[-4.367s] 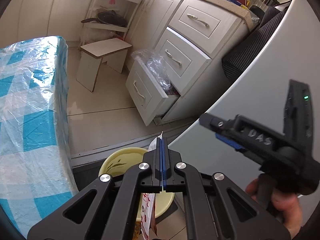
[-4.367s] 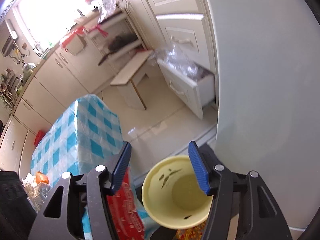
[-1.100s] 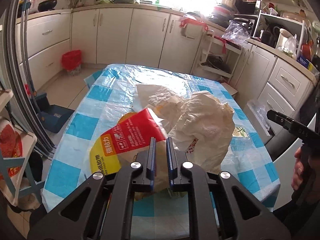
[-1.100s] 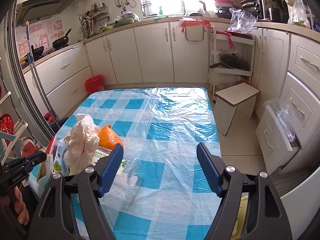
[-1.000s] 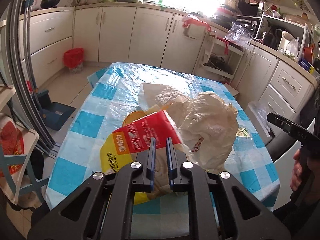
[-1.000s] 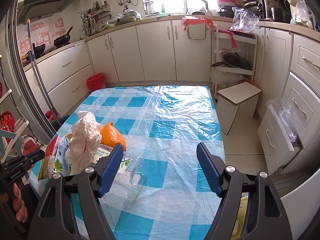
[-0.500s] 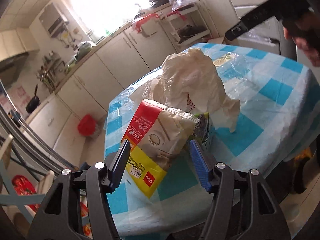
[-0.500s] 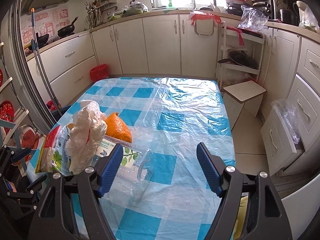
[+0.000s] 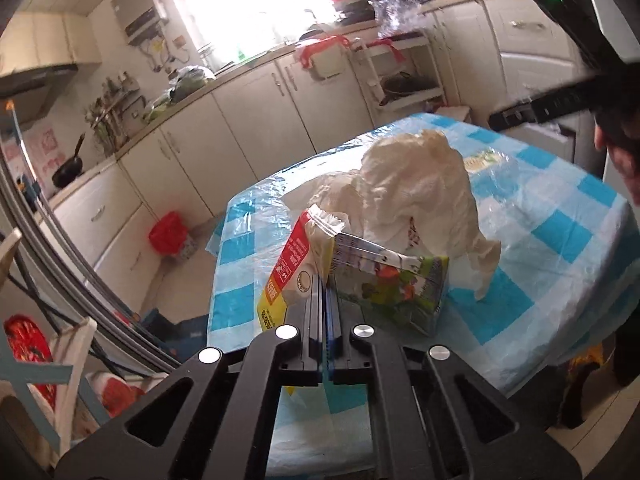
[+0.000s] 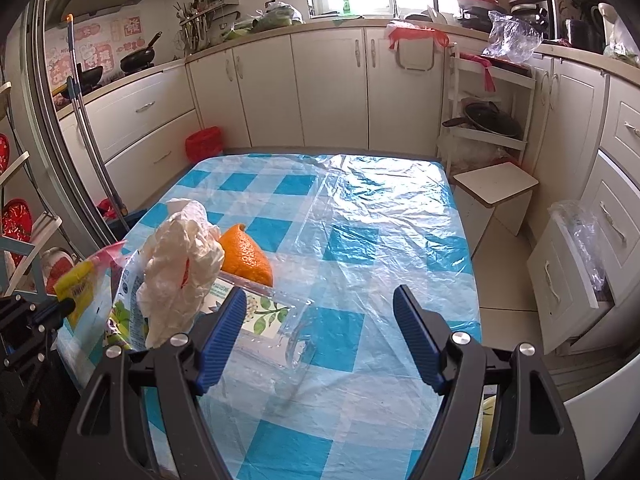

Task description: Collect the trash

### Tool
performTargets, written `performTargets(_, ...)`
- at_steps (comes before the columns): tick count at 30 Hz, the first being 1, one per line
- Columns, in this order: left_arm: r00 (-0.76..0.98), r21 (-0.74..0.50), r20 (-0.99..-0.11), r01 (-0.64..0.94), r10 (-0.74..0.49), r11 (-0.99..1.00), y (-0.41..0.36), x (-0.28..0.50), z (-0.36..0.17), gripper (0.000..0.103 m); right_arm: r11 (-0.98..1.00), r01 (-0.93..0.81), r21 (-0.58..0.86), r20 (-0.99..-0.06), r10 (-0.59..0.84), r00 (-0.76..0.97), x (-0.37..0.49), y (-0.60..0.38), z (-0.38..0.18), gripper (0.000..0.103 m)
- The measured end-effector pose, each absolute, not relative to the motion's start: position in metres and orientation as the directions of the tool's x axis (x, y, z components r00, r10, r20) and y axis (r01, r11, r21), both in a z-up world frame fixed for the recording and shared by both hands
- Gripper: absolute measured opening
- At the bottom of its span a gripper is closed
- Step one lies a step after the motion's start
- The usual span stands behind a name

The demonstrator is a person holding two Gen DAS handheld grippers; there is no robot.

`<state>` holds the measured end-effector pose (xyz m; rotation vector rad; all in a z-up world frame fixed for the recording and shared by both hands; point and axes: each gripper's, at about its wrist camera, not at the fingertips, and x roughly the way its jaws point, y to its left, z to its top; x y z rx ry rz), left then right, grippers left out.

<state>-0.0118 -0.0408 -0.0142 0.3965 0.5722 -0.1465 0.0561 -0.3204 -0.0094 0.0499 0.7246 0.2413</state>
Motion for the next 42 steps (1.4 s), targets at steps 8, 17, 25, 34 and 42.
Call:
performTargets(8,0.816,0.012,-0.57,0.126,-0.097,0.992,0.019,0.0,0.009,0.001,0.967,-0.213,0.143,-0.646,0.254,0.72,0.058,-0.311,-0.008,0.073)
performTargets(17,0.825,-0.045,-0.552,0.119,-0.124,0.992,0.036,0.002,0.019,0.001,0.899,-0.393,0.192,-0.584,0.427,0.691,0.057,-0.264,0.006,0.073)
performTargets(25,0.824,-0.088,-0.544,0.132,-0.158,0.987,0.036,0.0,0.019,0.001,0.863,-0.463,0.204,-0.627,0.478,0.615,0.071,-0.229,-0.007,0.073)
performTargets(34,0.822,-0.122,-0.54,0.135,-0.18,0.983,0.044,0.002,0.014,0.001,0.879,-0.395,0.267,-0.64,0.468,0.609,0.082,-0.244,-0.01,0.073)
performTargets(42,0.823,-0.134,-0.537,0.134,-0.186,0.982,0.046,0.003,0.011,0.001,0.83,-0.504,0.24,-0.55,0.543,0.634,0.053,-0.245,0.019,0.072)
